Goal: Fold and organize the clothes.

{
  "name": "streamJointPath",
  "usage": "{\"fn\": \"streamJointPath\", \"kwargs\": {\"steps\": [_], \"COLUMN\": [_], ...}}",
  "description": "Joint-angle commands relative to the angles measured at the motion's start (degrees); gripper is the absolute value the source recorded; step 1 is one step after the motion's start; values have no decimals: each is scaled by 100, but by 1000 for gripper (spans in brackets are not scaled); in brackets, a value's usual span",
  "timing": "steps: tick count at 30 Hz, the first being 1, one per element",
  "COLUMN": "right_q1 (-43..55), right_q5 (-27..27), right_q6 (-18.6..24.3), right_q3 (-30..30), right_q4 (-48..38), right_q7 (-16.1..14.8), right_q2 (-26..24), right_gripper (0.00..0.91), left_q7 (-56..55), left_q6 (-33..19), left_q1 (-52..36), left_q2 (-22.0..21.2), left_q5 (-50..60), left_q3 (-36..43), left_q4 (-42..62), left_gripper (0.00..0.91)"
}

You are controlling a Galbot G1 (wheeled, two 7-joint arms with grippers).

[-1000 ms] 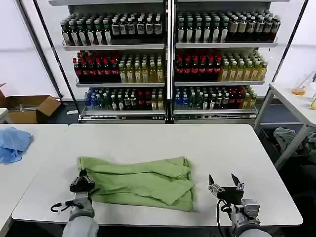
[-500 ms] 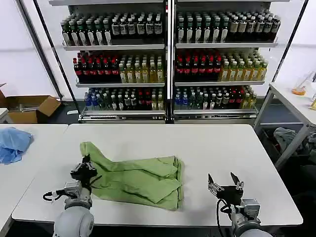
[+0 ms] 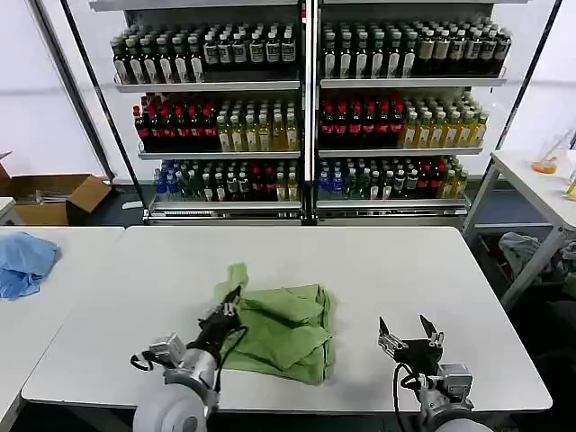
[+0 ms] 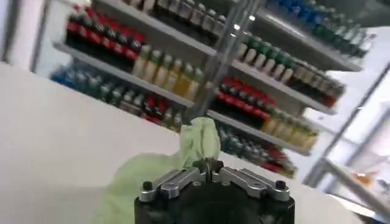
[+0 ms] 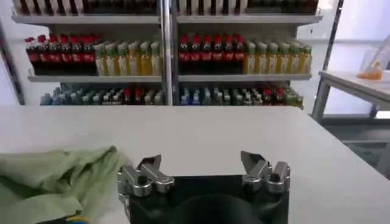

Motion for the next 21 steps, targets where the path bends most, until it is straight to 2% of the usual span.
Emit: {"fn": "streamJointPath", "kwargs": {"steps": [1,3,4,5,6,7,8,16,21], "right_q1": [2,-1,-3,-7,-14,-17,-23,23,48], "right_q5": [-35,-35,-35,-33,-33,-31,-30,-26,-20], "right_q6": [10,13,14,19,22,24,30,36,37], "right_q3": [8,22,28,37,51,57,65,50,46], "right_q4": [-14,-17,-17,-19,-17,-20,-21,-32,-48], "right_q7": [-4,-5,-5,-7,-8,-10,-12,-17,-25], "right_q2": [76,79,78,78,77,77,76,80,80], "right_gripper": [907,907,907,907,907,907,907,907,907], "left_q7": [9,54,60,54,41,38,31,228,448], "left_q6": [13,-29,-43,-44,-33,-41,-54,-235,-144], "left_q1": [-296,-374,-397,-426,-463,-501,-573,-782,-613], "left_q2": [-219,-203,-200,-211,-241,-269,-307,-373,-219], "left_q5": [-475,-206,-166,-88,-81,-78,-65,193,-46], "left_q3": [1073,1296,1343,1397,1431,1442,1448,1597,1358], "left_q4": [687,860,914,991,1062,1103,1187,1356,776], "left_gripper": [20,20,50,161,645,645,907,907,907]}}
